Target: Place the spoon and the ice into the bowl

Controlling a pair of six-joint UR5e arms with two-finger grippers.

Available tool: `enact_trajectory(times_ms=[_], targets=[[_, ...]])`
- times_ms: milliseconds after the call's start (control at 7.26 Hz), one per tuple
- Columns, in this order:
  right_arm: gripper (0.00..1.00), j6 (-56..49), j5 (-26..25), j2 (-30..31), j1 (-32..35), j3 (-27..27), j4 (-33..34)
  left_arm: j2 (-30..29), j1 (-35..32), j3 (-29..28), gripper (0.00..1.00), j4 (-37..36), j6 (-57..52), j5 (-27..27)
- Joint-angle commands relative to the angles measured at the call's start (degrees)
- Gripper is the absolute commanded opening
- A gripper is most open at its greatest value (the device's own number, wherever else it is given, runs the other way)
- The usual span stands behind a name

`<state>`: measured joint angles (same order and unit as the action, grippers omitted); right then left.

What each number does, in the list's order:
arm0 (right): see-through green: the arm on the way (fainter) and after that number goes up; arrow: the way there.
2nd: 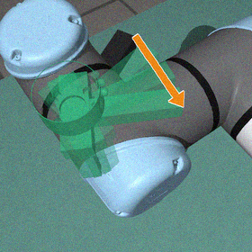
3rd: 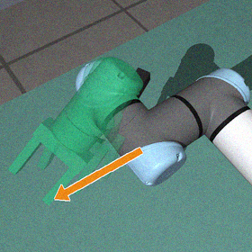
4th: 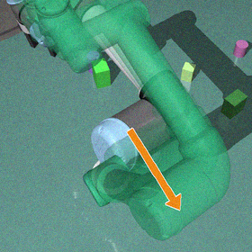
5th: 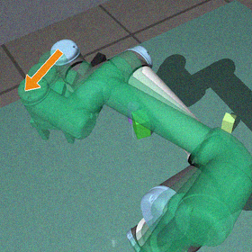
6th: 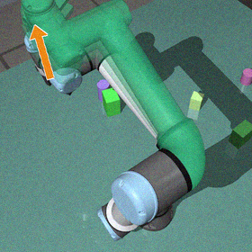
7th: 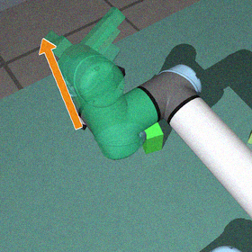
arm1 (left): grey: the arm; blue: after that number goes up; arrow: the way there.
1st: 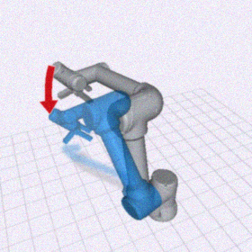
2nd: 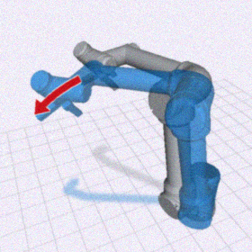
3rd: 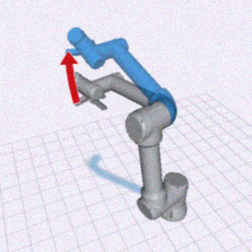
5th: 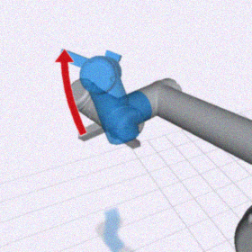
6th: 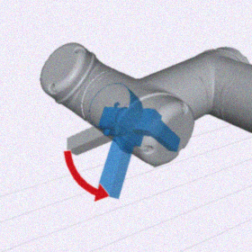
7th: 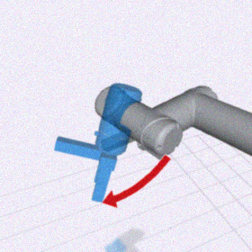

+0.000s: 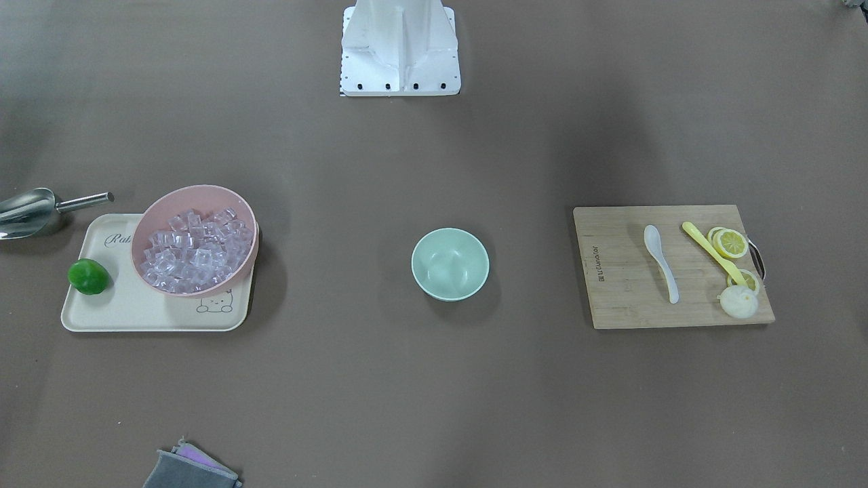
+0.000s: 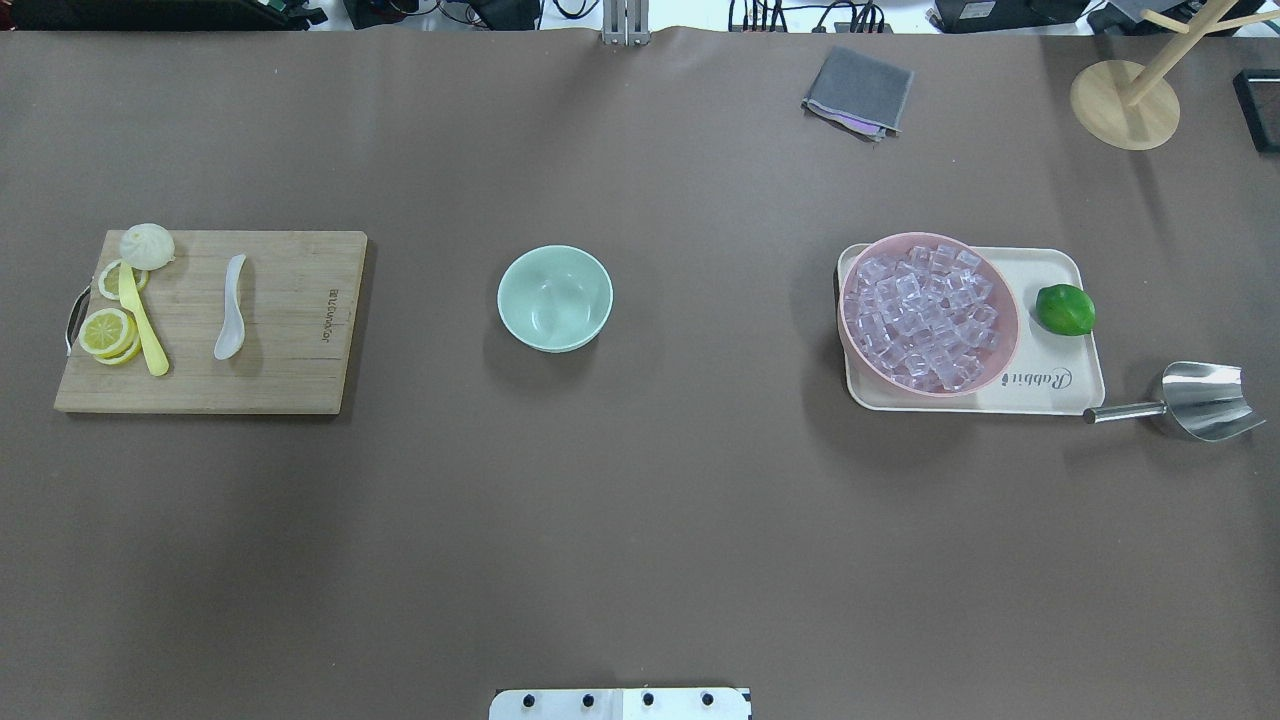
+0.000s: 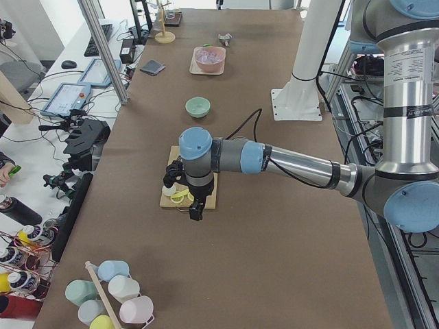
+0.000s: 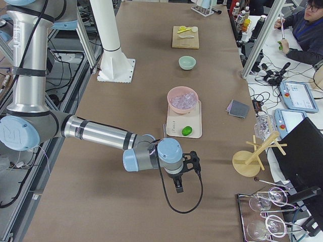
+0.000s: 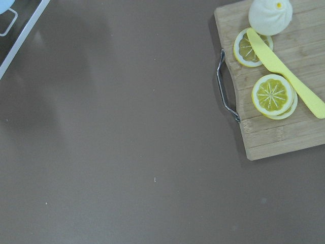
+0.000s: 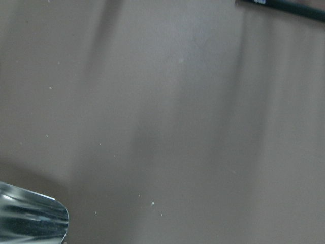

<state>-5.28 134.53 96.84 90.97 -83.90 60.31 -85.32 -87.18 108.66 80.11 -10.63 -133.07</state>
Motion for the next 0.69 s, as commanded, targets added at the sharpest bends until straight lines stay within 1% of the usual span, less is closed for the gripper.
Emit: enact_trajectory(times_ms=[0, 138, 275, 413, 551], targets=[[1.00, 5.15, 0.29, -0.50, 0.00, -2.03, -7.31, -3.08, -0.09, -0.37, 0.99, 1.88, -0.09, 0.35], [1.00, 9.97, 0.38, -0.77, 0.00, -4.92, -7.22, -3.35, -0.09, -2.72, 0.99, 9.12, 0.08, 0.53], [1.00, 12.02, 1.69, -1.81, 0.00, -8.00, -6.70, -4.23, -0.26, -5.62, 0.99, 14.76, 3.91, 0.18], [1.00, 13.61, 5.96, -3.22, 0.00, -9.07, -6.52, -3.80, -0.27, -5.47, 0.99, 15.68, 7.17, -0.08], [1.00, 19.98, 7.05, -4.80, -1.04, -9.95, -6.69, -4.15, -0.18, -5.21, 0.99, 15.87, 7.20, -0.09]])
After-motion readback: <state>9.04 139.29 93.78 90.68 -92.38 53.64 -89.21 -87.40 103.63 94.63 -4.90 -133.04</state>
